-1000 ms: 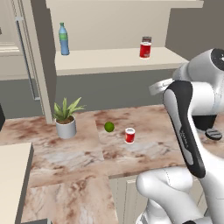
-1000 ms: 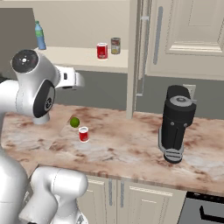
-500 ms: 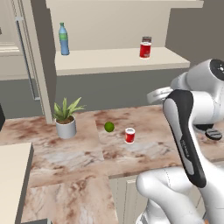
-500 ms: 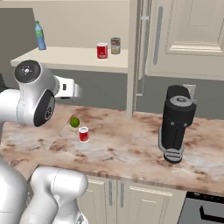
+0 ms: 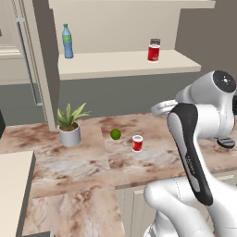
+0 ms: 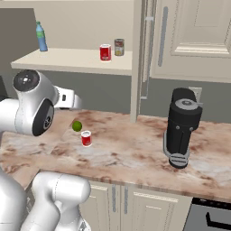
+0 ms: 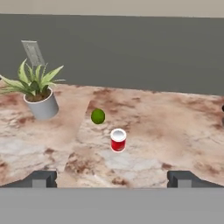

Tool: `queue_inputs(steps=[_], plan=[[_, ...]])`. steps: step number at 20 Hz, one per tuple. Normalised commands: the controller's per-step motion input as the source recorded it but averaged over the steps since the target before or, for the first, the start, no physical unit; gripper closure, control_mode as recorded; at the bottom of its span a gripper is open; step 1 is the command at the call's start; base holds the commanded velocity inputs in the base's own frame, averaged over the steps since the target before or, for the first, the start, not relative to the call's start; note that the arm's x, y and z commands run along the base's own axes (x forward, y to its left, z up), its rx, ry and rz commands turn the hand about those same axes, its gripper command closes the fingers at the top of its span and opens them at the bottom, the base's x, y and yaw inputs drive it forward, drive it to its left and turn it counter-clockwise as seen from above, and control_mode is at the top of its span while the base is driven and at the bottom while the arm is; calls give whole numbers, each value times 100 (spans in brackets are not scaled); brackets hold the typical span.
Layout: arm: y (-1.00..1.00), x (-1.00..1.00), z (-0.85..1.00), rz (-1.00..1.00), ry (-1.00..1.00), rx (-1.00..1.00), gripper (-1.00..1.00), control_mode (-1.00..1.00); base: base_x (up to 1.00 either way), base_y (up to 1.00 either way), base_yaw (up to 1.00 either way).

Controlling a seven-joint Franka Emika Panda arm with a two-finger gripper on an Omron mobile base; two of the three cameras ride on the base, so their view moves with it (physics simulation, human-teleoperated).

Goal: Pick the cans from the counter and place them in their designated side in the cabinet.

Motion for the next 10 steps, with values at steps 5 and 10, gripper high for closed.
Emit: queue_inputs(steps=[5,10], plan=[[2,-4,-25,0,6,0,-100,-100,0,0,0],[4,0,-26,0,8,0,-100,-100,0,0,0]])
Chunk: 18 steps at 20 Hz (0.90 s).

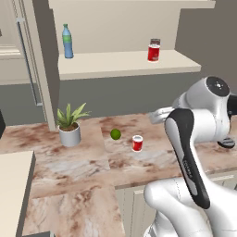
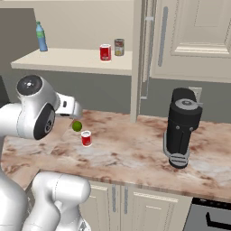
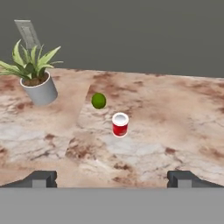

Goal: Pick the cans from the counter and place them in their designated side in the cabinet.

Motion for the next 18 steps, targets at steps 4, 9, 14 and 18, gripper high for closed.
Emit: queue_inputs(steps=[4,9,14,18], plan=[[6,0,-26,0,8,0,-100,-100,0,0,0],[7,2,-27,0,7,0,-100,-100,0,0,0],[6,13,-22,0,7,0,-100,-100,0,0,0],[3,24,-19,0,1,0,-100,-100,0,0,0]])
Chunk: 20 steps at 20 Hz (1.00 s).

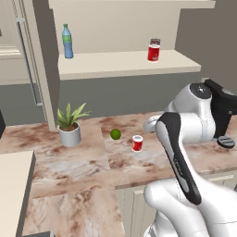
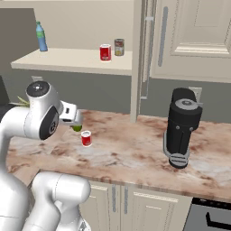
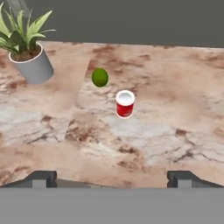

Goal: Pick the cans from the counter and place them in their designated side in the cabinet.

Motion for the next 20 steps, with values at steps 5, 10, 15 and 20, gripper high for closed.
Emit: queue_inputs(steps=[5,10,15,20], plan=[[0,27,-16,0,1,0,-100,-100,0,0,0],[0,26,-18,0,2,0,-100,-100,0,0,0],[0,19,-22,0,4,0,-100,-100,0,0,0],[0,20,-21,0,4,0,-100,-100,0,0,0]])
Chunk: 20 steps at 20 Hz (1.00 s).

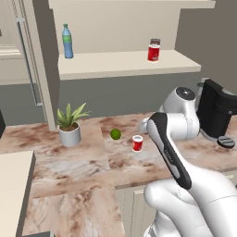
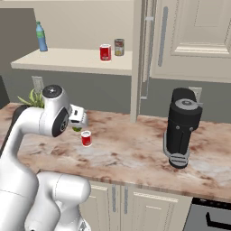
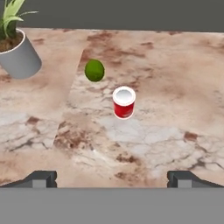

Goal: Pick the cans from the counter and place them in their designated side in the cabinet.

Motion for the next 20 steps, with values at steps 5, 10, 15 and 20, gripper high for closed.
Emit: queue_inputs(steps=[5,10,15,20], plan=[[0,23,-16,0,1,0,-100,-100,0,0,0],[0,20,-15,0,1,0,-100,-100,0,0,0],[0,20,-17,0,0,0,-100,-100,0,0,0],[1,18,-16,0,0,0,-100,-100,0,0,0]])
